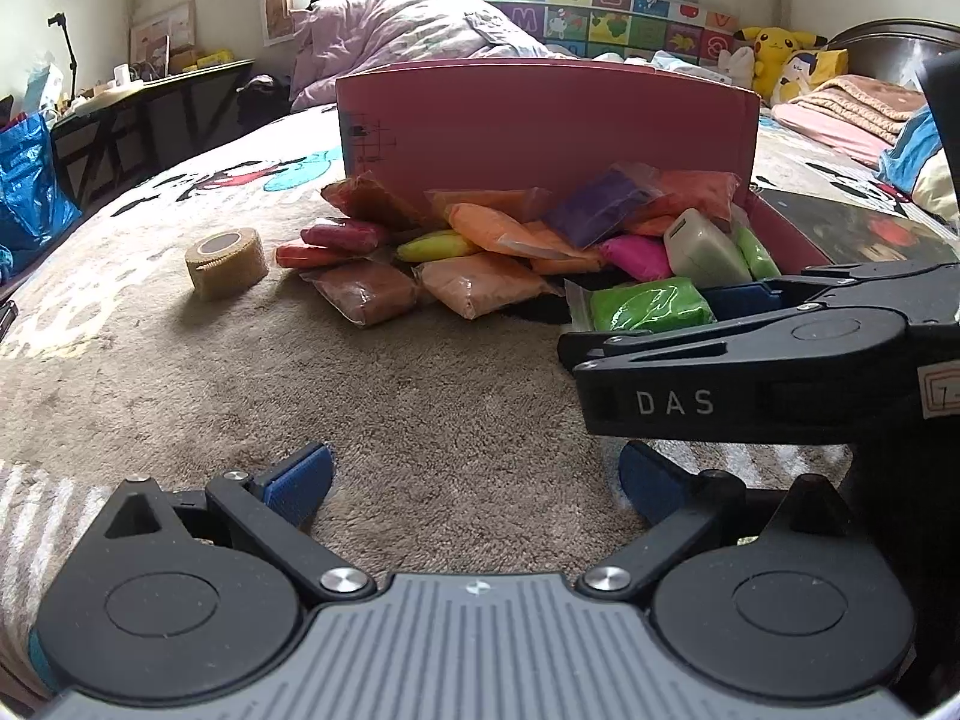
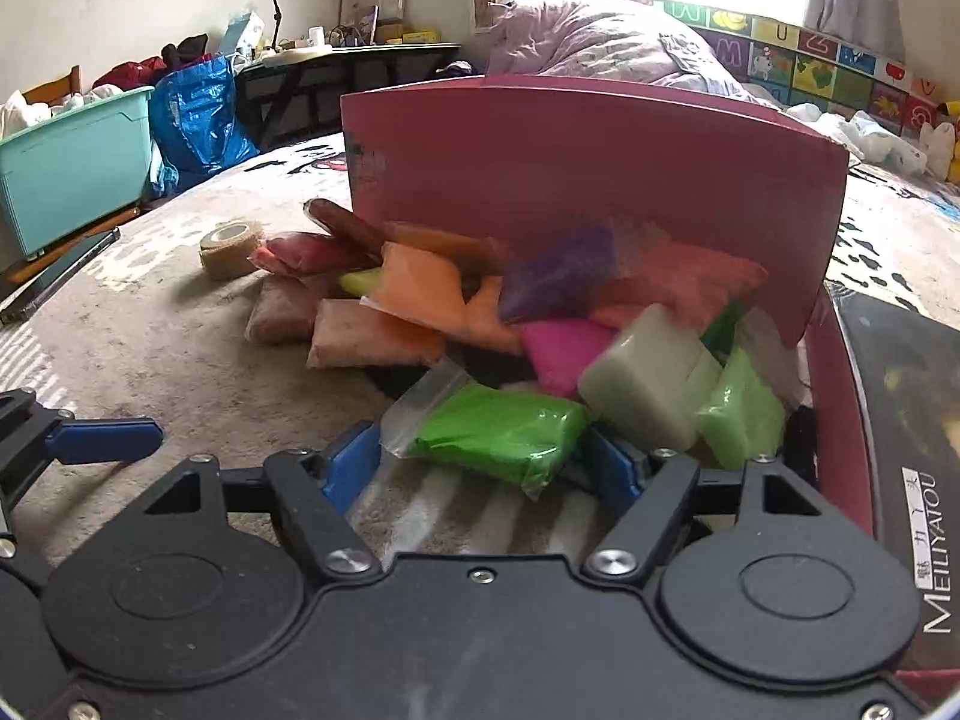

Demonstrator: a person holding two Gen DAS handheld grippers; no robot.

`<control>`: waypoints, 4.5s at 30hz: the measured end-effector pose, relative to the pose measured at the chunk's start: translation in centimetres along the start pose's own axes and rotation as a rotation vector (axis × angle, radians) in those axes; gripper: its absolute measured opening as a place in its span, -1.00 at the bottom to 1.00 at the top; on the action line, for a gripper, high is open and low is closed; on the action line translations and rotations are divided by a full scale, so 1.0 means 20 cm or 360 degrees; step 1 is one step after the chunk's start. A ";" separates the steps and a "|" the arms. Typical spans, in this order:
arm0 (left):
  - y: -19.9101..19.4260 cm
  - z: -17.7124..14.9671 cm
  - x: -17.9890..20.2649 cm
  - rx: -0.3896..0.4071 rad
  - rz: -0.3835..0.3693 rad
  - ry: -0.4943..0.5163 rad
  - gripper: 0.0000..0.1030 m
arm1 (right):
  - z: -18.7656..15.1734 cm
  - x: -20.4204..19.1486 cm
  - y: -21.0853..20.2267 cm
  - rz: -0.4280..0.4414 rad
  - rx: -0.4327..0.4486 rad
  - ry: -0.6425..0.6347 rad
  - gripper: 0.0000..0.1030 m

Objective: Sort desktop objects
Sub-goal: 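Grasp the bright green dough bag from the pile with the right gripper, then grasp the tan tape roll with the left gripper while the right gripper holds the green bag, then carry the green bag toward the pink box with the right gripper while the left gripper lifts the tape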

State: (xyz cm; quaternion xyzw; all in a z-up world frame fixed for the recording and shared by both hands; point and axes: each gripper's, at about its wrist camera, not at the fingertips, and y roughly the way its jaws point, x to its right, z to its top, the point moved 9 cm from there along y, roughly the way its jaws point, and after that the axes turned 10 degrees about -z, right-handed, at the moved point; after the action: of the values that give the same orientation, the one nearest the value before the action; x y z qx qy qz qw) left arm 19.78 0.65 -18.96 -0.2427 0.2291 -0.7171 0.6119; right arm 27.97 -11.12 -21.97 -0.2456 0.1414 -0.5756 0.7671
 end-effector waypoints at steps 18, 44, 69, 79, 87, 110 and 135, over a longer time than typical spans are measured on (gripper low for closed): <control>0.00 0.02 -0.01 0.0003 0.0002 -0.0066 0.99 | -0.06 0.17 -0.34 0.0170 0.0020 0.0124 0.10; -0.11 0.21 -0.48 0.0367 0.0127 -0.0590 0.99 | -0.16 0.16 -0.28 0.0235 -0.0048 0.0163 0.10; 0.20 0.44 -0.85 0.0441 0.0255 -0.0576 0.43 | -0.20 0.04 -0.19 0.0281 0.0014 0.0034 0.39; 0.29 0.42 -0.82 0.0281 0.0272 -0.0496 -0.14 | -0.20 0.02 -0.18 0.0288 0.0032 0.0014 0.55; 0.20 0.42 -0.81 0.0351 0.0260 -0.0550 -0.15 | -0.19 0.03 -0.19 0.0283 0.0032 0.0042 0.48; 0.04 0.50 -0.18 0.0454 -0.0091 -0.0409 -0.15 | -0.09 0.14 -0.48 0.0293 0.0160 0.0167 0.05; 0.31 0.43 0.18 0.0251 -0.0430 -0.0414 -0.15 | 0.54 0.48 -0.64 0.0325 0.0253 0.0388 0.05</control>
State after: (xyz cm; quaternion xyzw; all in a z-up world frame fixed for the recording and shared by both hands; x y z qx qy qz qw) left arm 29.43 -4.07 -15.89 -0.3133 0.0567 -0.7709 0.5517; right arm 25.78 -20.79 -5.29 -0.0968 0.2116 -0.5295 0.8157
